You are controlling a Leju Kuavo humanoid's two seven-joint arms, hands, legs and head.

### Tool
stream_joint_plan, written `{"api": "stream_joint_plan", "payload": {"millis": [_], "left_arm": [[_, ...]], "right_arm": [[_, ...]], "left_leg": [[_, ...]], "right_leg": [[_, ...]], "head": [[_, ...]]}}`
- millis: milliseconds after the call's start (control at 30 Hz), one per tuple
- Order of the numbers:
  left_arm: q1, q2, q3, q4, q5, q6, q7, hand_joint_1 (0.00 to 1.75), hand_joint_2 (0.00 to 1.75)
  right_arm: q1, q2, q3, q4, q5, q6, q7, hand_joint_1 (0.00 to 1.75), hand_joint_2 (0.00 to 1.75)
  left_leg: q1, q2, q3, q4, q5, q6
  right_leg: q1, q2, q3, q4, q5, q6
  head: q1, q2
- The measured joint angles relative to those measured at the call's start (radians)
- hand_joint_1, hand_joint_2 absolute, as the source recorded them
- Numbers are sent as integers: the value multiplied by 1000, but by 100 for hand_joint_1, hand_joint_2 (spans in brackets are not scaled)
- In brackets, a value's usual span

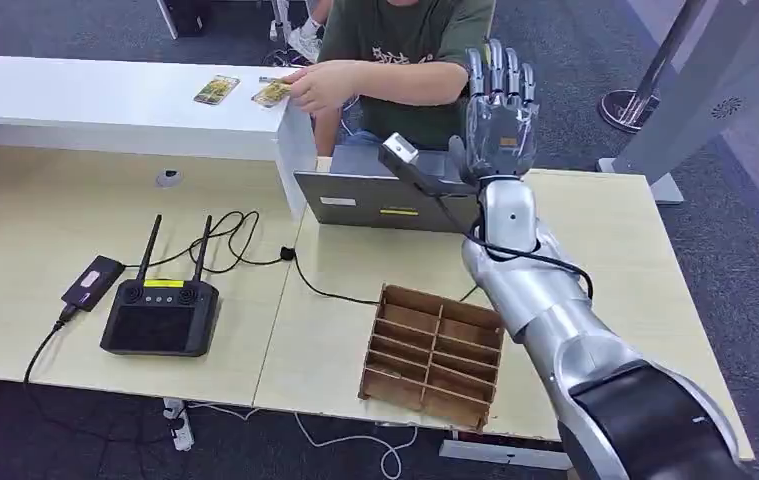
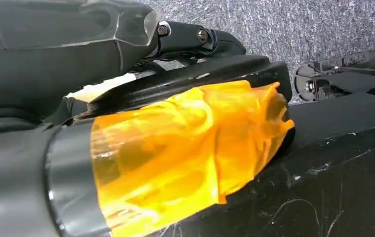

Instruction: Pass the card to the sensor for recognition and then transmit it.

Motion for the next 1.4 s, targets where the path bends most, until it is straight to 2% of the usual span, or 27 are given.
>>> {"api": "stream_joint_plan", "payload": {"millis": [100, 200, 300, 633, 933, 1133, 1233, 1400], "left_arm": [[0, 0, 0, 0, 3, 0, 0, 0, 0], [0, 0, 0, 0, 8, 2, -2, 0, 0], [3, 0, 0, 0, 20, 7, -13, 0, 0], [14, -3, 9, 0, 81, 24, -56, 0, 0], [25, -5, 57, 0, 129, 53, -87, 0, 0], [30, -5, 84, 1, 135, 59, -94, 0, 0], [30, -5, 97, 2, 137, 65, -100, 0, 0], [33, -6, 124, 7, 139, 74, -110, 0, 0]], "right_arm": [[0, 0, -8, 0, -1, -3, -5, 0, 175], [11, 0, -15, -17, -8, -8, -36, 0, 175], [70, 0, -40, -121, -60, -13, -105, 0, 175], [340, 38, -191, -562, -206, -16, -389, 0, 175], [660, 106, -331, -917, -389, -16, -694, 0, 175], [827, 120, -354, -1062, -475, -16, -755, 0, 175], [884, 116, -354, -1103, -507, -16, -753, 0, 175], [1011, 116, -353, -1124, -625, -16, -817, 0, 175]], "left_leg": [[0, 0, 0, 0, 0, 0], [0, 0, 0, 0, 0, 0], [0, 0, 0, 0, 0, 0], [1, -2, -1, 0, 0, 0], [1, -2, -2, 0, -1, 0], [0, -1, -2, 0, -2, 0], [1, -1, -2, 0, -2, 0], [1, -1, -2, 0, -2, 0]], "right_leg": [[0, 0, 0, 0, 0, 0], [0, 0, 0, 0, 0, 0], [0, 0, 0, 0, 0, 0], [1, -2, 0, 0, -1, 0], [0, -2, -1, -1, -1, 0], [0, -1, -2, -1, -2, 0], [0, -1, -1, -1, -2, 0], [0, -1, -1, -1, -2, 0]], "head": [[0, 0], [0, 0], [0, 0], [0, 0], [0, 0], [0, 0], [0, 0], [0, 0]]}}
